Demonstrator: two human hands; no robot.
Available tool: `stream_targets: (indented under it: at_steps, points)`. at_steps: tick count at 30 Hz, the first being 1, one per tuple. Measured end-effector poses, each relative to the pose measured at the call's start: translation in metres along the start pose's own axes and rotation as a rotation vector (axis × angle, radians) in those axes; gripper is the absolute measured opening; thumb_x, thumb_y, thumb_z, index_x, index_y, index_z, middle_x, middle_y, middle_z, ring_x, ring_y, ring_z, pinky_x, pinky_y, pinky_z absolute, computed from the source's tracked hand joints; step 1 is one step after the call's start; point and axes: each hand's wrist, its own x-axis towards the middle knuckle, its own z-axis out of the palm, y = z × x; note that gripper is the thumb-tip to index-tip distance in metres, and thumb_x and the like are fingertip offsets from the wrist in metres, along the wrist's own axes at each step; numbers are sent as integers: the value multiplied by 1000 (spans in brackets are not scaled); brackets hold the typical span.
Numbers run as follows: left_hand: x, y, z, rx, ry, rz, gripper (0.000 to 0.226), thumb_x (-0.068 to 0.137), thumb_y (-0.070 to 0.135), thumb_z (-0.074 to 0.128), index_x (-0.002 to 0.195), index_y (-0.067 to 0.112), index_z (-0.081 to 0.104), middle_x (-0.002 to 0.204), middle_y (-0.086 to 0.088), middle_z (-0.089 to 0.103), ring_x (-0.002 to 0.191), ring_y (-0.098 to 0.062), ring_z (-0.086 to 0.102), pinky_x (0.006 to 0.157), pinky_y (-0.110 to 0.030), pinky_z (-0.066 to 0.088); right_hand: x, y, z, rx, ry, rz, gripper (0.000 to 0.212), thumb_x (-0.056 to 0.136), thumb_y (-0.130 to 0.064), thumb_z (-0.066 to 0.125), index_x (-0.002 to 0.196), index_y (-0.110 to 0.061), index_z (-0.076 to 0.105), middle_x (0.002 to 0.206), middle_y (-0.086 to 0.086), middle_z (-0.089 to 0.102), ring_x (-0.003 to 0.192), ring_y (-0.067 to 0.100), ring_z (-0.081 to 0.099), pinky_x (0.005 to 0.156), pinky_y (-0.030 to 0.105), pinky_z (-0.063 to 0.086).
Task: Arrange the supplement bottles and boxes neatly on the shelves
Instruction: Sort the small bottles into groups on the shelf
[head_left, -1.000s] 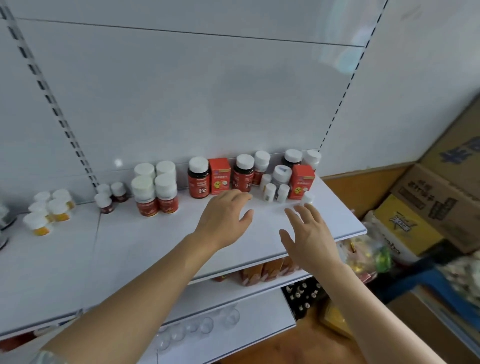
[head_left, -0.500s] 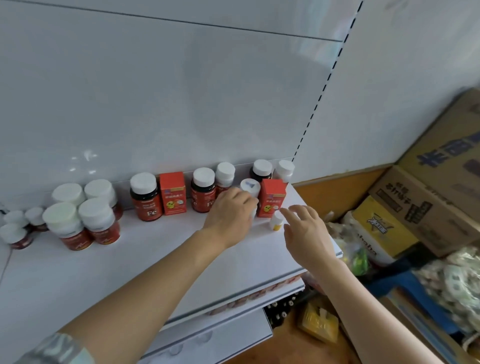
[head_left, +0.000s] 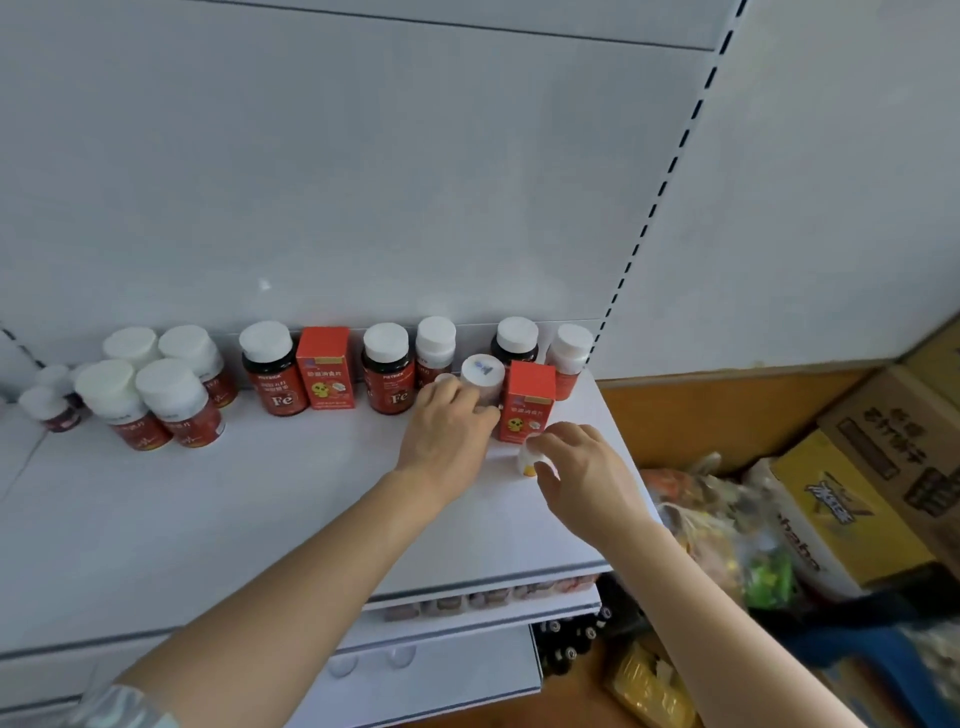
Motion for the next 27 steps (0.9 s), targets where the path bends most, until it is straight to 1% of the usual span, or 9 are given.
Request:
stream_targets:
  at_steps: [3, 6, 11, 14, 16, 19, 23, 25, 27]
  points:
    - [-2, 4, 2, 40, 4, -62, 17, 91, 20, 53, 100, 16, 67, 104, -4, 64, 113, -31, 51, 93, -41, 38, 1, 5, 2, 44, 9, -36, 16, 91, -15, 56, 104, -18, 66, 105, 0, 63, 95, 25, 54, 76, 39, 50]
    - [0, 6, 3, 72, -8, -79, 17, 91, 26, 55, 100, 16, 67, 105, -3, 63, 115, -30, 50, 93, -41, 38, 3, 9, 2, 60, 11, -60, 14, 91, -15, 56, 100, -18, 66, 101, 0, 63, 91, 26, 53, 74, 40, 49]
    - [2, 9, 4, 58, -13, -61, 14, 89, 21, 59, 99, 16, 68, 99, -4, 63, 107, -31, 52, 92, -40, 40, 4, 12, 3, 88, 20, -86, 12, 90, -14, 55, 96, -17, 64, 102, -2, 63, 95, 23, 53, 76, 37, 49]
    - [0, 8, 1, 32, 6, -1, 24, 84, 21, 69, 107, 15, 69, 97, -4, 62, 104, -31, 53, 89, -40, 43, 5, 12, 1, 138, 29, -87, 8, 88, -11, 57, 92, -14, 64, 96, 1, 64, 88, 26, 56, 71, 40, 49]
    - [-4, 7, -5, -55, 6, -8, 34, 85, 23, 72, 116, 12, 68, 98, -5, 60, 103, -30, 52, 88, -41, 46, 5, 12, -1, 174, 42, -92, 6, 86, -10, 60, 90, -12, 64, 94, 3, 64, 85, 27, 57, 69, 42, 50]
    - [-11, 0, -17, -217, 9, -59, 34, 91, 23, 67, 123, 14, 65, 103, -3, 57, 102, -24, 50, 87, -35, 45, 4, 10, -7, 232, 96, -136, 6, 85, -7, 64, 89, -11, 65, 93, 2, 66, 82, 27, 60, 66, 42, 51]
    - [-24, -15, -36, -474, -16, -164, 36, 95, 19, 61, 131, 25, 60, 109, 12, 47, 96, -4, 47, 85, -23, 42, 11, -6, -15, 321, 172, -195, 12, 86, -7, 65, 97, -10, 68, 99, 1, 67, 79, 25, 63, 65, 36, 51]
    - [-31, -23, -47, -491, -44, -210, 37, 95, 24, 61, 132, 27, 59, 107, 15, 44, 90, -1, 47, 83, -22, 42, 16, -17, -17, 347, 182, -228, 15, 87, -9, 66, 101, -10, 69, 102, 2, 67, 78, 22, 64, 66, 36, 53]
    - [-41, -32, -56, -464, -70, -253, 37, 94, 32, 62, 131, 29, 59, 104, 13, 45, 87, -4, 49, 81, -23, 41, 20, -31, -17, 367, 181, -269, 16, 87, -9, 66, 103, -10, 69, 101, 3, 67, 78, 22, 64, 67, 39, 53]
